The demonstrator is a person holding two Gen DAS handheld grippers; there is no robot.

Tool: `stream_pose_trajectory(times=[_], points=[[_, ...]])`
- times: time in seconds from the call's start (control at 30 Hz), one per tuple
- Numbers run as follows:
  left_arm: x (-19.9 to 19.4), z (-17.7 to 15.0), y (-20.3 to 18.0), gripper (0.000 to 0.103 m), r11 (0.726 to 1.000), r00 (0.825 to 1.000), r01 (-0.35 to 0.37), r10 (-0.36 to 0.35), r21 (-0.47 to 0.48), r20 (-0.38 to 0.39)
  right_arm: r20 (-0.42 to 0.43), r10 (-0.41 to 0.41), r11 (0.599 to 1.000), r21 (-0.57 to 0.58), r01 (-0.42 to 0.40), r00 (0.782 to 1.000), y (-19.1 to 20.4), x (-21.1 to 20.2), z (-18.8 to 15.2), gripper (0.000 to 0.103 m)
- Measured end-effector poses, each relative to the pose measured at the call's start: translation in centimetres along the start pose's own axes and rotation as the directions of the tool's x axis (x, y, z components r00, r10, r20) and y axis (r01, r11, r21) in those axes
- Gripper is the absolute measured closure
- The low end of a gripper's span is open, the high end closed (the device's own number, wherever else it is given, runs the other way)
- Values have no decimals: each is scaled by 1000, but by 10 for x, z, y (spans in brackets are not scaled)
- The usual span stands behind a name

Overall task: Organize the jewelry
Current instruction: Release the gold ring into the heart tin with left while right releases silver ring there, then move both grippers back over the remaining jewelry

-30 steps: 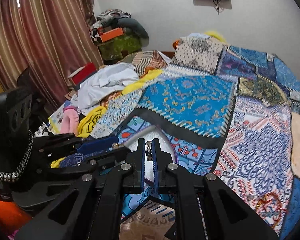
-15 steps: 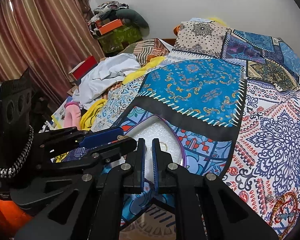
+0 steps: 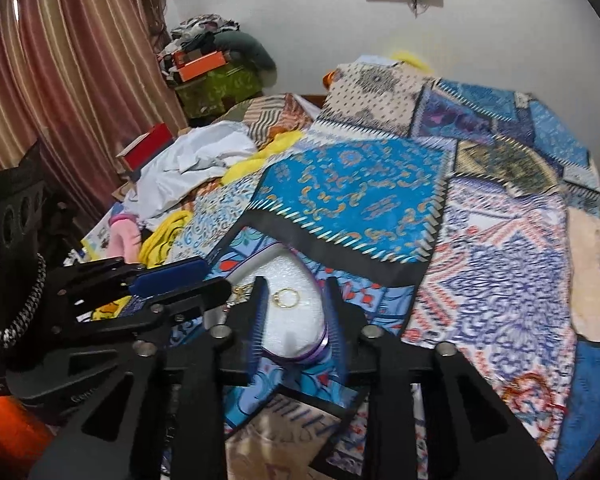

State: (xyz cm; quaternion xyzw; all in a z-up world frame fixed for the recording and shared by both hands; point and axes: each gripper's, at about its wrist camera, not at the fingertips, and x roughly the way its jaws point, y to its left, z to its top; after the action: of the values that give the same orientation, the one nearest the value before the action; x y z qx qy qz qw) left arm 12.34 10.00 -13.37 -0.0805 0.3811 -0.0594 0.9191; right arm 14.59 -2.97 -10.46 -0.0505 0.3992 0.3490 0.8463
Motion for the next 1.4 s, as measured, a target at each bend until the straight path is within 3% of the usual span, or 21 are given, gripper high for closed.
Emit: stream_pose_trajectory(times=[0.07, 0.17, 0.3, 0.67, 0.93, 1.2, 1.4], points=[[-6, 1, -5, 75, 1000, 1000, -9, 9, 12, 7, 16, -6, 1000, 4, 6, 1000, -3, -8, -1, 70], [-15, 4, -14, 65, 999, 999, -26, 25, 25, 25, 42, -36, 999, 10, 36, 998, -8, -22, -3, 63], [-25, 6, -32, 63, 998, 999, -29, 27, 50, 41, 77, -93, 996, 22, 91, 993, -18, -42, -8, 57], [-18, 12, -98, 58, 990, 998, 43, -48, 132, 31, 116, -211, 970, 144, 194, 971, -79, -99, -38, 56], [7, 10, -138, 58, 976, 994, 113, -110, 185, -30, 95, -321, 930, 218, 295, 942, -126, -133, -63, 56], [45, -6, -159, 59, 959, 978, 185, -158, 213, -138, 44, -304, 931, 227, 287, 952, -142, -127, -86, 56], [67, -14, -166, 73, 950, 968, 213, -173, 227, -184, 11, -259, 949, 189, 252, 966, -137, -113, -94, 56]])
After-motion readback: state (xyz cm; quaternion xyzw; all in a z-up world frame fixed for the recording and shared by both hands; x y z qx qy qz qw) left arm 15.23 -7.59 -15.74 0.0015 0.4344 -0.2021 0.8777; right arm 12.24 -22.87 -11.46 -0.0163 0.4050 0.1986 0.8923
